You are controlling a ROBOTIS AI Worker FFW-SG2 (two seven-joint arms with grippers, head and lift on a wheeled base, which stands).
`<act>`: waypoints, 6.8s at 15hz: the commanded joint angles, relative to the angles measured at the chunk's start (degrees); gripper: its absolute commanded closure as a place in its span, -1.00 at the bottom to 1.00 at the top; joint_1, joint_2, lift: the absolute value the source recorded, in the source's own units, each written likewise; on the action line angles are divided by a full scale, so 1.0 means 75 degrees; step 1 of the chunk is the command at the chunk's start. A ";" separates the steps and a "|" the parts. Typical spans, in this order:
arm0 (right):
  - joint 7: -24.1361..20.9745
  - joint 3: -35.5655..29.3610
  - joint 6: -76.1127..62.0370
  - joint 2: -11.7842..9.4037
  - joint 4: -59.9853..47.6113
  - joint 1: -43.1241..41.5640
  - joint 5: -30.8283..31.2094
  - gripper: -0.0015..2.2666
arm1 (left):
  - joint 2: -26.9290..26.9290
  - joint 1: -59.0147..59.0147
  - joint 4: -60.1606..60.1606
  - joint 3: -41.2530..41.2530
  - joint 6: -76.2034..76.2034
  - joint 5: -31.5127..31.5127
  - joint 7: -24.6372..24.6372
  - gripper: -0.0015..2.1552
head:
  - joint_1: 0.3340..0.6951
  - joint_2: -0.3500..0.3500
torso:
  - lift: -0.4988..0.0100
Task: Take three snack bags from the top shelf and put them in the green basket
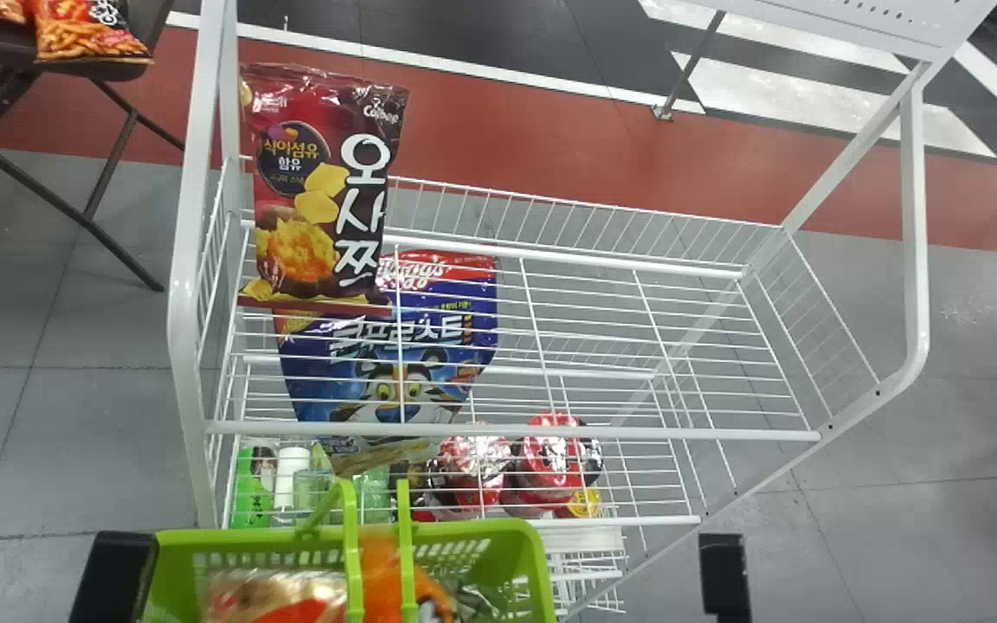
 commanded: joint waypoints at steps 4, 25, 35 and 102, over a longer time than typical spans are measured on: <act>-0.0471 -0.0102 -0.1592 0.0042 0.0210 0.0227 0.0512 0.80 | 0.0006 -0.0001 0.0001 0.0001 -0.0006 -0.0012 -0.0020 0.29 | 1.00 -1.00 | 0.85; -0.4209 0.1843 -0.9115 0.0042 -0.0364 0.1411 0.0828 -0.93 | 0.0100 0.0175 -0.0186 -0.0081 0.0017 -0.0047 0.0144 0.29 | 1.00 -1.00 | 0.85; -0.4197 0.1773 -0.9303 0.0042 -0.0364 0.1422 0.0875 -0.93 | 0.0123 0.0199 -0.0210 0.0013 0.0017 -0.0036 0.0109 0.29 | 1.00 -1.00 | 0.85; -0.4139 0.1398 -0.9349 0.0042 -0.0469 0.1411 0.0406 -0.92 | 0.0112 0.0175 -0.0280 -0.0022 0.0064 -0.0036 0.0191 0.29 | 1.00 -1.00 | 0.85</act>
